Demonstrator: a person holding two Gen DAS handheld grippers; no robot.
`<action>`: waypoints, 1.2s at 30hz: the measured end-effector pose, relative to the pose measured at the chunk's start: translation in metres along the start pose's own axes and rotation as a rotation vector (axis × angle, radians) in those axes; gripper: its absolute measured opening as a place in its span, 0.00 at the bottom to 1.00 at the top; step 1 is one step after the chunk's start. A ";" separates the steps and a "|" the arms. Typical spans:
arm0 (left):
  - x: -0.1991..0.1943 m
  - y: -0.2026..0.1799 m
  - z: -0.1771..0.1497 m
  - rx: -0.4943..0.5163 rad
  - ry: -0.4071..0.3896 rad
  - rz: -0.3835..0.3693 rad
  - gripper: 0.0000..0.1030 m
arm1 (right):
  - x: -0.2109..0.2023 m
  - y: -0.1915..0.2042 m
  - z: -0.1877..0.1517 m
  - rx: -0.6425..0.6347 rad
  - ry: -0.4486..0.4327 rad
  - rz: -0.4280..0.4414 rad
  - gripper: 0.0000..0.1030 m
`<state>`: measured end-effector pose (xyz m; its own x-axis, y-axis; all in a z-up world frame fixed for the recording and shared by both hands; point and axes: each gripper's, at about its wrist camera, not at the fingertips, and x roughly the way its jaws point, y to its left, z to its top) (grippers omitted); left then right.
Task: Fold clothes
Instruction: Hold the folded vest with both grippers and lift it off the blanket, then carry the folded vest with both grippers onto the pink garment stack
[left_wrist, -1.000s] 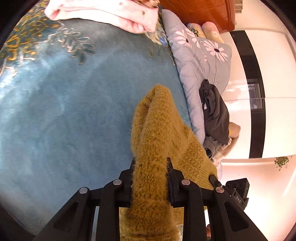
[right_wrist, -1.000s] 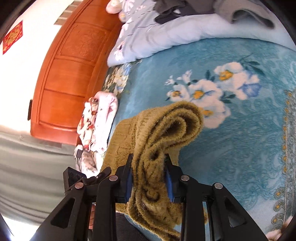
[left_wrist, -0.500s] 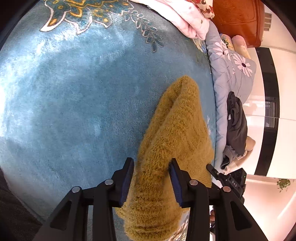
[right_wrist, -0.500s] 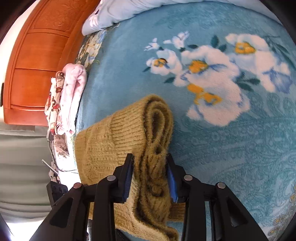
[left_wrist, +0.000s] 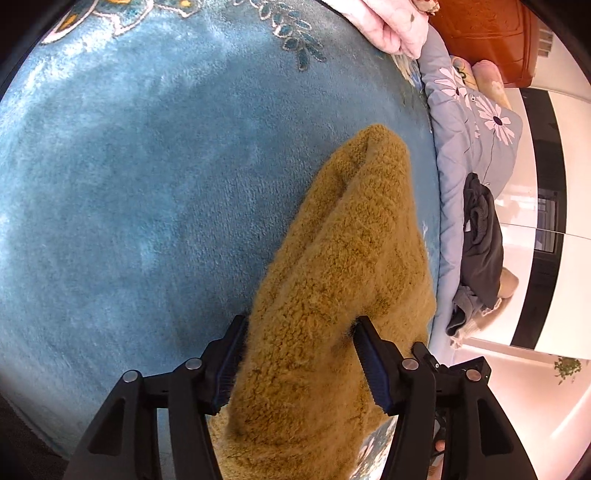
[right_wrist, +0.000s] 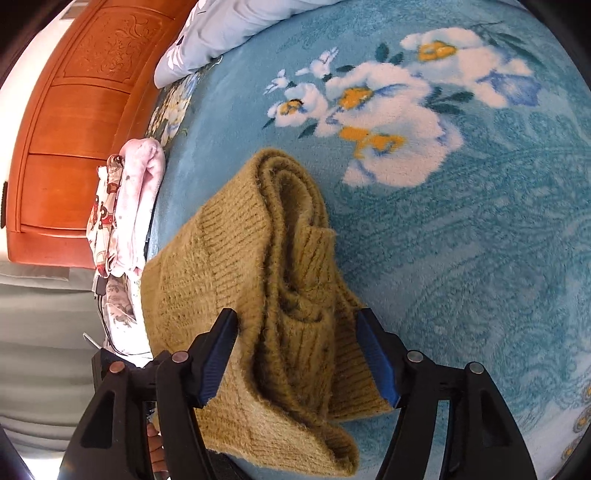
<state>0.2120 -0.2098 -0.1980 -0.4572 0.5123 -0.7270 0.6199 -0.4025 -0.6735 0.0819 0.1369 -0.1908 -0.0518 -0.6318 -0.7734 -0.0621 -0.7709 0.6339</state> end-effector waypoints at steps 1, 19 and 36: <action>0.000 -0.002 -0.001 0.001 -0.006 0.014 0.59 | 0.001 0.000 0.001 0.005 -0.003 -0.003 0.67; -0.015 -0.035 -0.032 0.106 -0.101 0.142 0.31 | -0.006 0.030 0.004 -0.051 0.036 0.027 0.34; -0.066 -0.067 -0.015 0.180 -0.172 -0.079 0.28 | -0.044 0.128 0.025 -0.230 -0.016 0.044 0.31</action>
<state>0.2103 -0.2049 -0.1030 -0.6111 0.4174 -0.6725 0.4615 -0.5024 -0.7312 0.0516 0.0686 -0.0756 -0.0649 -0.6652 -0.7439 0.1696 -0.7419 0.6486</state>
